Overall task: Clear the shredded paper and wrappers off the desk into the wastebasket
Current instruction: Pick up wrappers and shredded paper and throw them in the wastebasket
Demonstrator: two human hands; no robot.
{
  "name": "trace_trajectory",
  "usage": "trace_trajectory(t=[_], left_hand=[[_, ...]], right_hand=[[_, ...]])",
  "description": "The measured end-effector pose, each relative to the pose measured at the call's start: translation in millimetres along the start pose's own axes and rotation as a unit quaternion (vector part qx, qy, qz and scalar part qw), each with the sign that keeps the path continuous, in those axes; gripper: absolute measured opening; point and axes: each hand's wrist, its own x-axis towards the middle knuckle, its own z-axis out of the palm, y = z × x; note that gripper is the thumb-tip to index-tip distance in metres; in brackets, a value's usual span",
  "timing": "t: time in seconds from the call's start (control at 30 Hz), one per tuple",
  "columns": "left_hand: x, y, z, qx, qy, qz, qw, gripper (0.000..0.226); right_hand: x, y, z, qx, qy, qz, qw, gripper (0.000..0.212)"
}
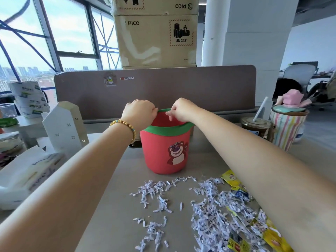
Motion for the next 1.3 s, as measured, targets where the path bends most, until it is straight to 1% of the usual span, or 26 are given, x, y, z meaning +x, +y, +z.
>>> trace_trajectory(t=[0.07, 0.13, 0.23, 0.3, 0.33, 0.4, 0.5, 0.6, 0.7, 0.77, 0.87, 0.9, 0.97, 1.07, 1.1, 1.17, 1.23, 1.3], left_hand=[[-7.7, 5.0, -2.3, -0.014, 0.016, 0.000, 1.000, 0.038], [-17.2, 13.3, -4.7, -0.040, 0.046, 0.004, 0.998, 0.037], [-39.8, 35.8, -5.3, -0.115, 0.096, 0.016, 0.989, 0.034], [-55.7, 51.0, 1.1, -0.158, 0.118, 0.021, 0.980, 0.032], [-67.7, 60.4, 5.0, -0.170, 0.118, 0.019, 0.978, 0.031], [-93.6, 78.2, 15.2, -0.179, 0.094, 0.016, 0.979, 0.032], [-133.0, 104.7, 28.7, -0.195, 0.037, 0.019, 0.980, 0.034], [-175.4, 125.4, 41.2, -0.229, -0.038, 0.049, 0.971, 0.033], [-223.5, 140.0, 53.1, -0.249, -0.099, 0.079, 0.960, 0.040], [-248.3, 147.5, 58.4, -0.236, -0.108, 0.095, 0.961, 0.043], [-268.7, 157.2, 63.8, -0.218, -0.103, 0.104, 0.965, 0.049], [-271.6, 159.6, 65.3, -0.206, -0.109, 0.107, 0.966, 0.051], [-272.3, 162.7, 68.5, -0.170, -0.137, 0.123, 0.968, 0.056], [-267.5, 167.5, 71.4, -0.136, -0.171, 0.141, 0.966, 0.060], [-265.5, 169.6, 71.2, -0.136, -0.179, 0.143, 0.964, 0.059], [-262.2, 172.6, 72.1, -0.141, -0.193, 0.142, 0.960, 0.056], [-259.8, 173.3, 72.8, -0.140, -0.201, 0.143, 0.959, 0.053], [-259.0, 172.5, 73.5, -0.146, -0.198, 0.137, 0.959, 0.050]], right_hand=[[-9.0, 1.3, -3.5, -0.003, 0.021, 0.001, 1.000, 0.027], [-24.2, 4.6, -6.9, -0.010, 0.061, -0.015, 0.998, 0.025], [-57.0, 17.9, -9.2, -0.006, 0.140, -0.047, 0.989, 0.030], [-75.8, 29.9, -6.9, 0.006, 0.181, -0.047, 0.982, 0.032], [-88.9, 37.5, -5.1, 0.008, 0.189, -0.036, 0.981, 0.032], [-117.4, 51.9, 0.8, 0.003, 0.181, -0.006, 0.983, 0.032], [-161.6, 72.3, 14.6, -0.006, 0.149, 0.025, 0.988, 0.032], [-205.0, 90.6, 29.6, -0.032, 0.131, 0.038, 0.990, 0.033], [-244.0, 108.0, 42.5, -0.046, 0.131, 0.042, 0.989, 0.034], [-267.2, 117.2, 51.6, -0.037, 0.165, 0.038, 0.985, 0.031], [-295.3, 129.1, 67.1, -0.042, 0.234, 0.004, 0.971, 0.027], [-301.4, 132.9, 71.1, -0.052, 0.239, -0.002, 0.970, 0.028], [-308.1, 138.7, 75.3, -0.073, 0.232, 0.000, 0.970, 0.032], [-310.8, 146.2, 76.3, -0.076, 0.172, 0.045, 0.981, 0.046], [-310.5, 148.9, 76.4, -0.080, 0.154, 0.059, 0.983, 0.048], [-309.0, 151.8, 77.0, -0.078, 0.138, 0.084, 0.984, 0.045], [-307.4, 151.6, 74.6, -0.027, 0.158, 0.101, 0.982, 0.041], [-309.3, 152.8, 67.8, 0.037, 0.200, 0.130, 0.970, 0.038]])
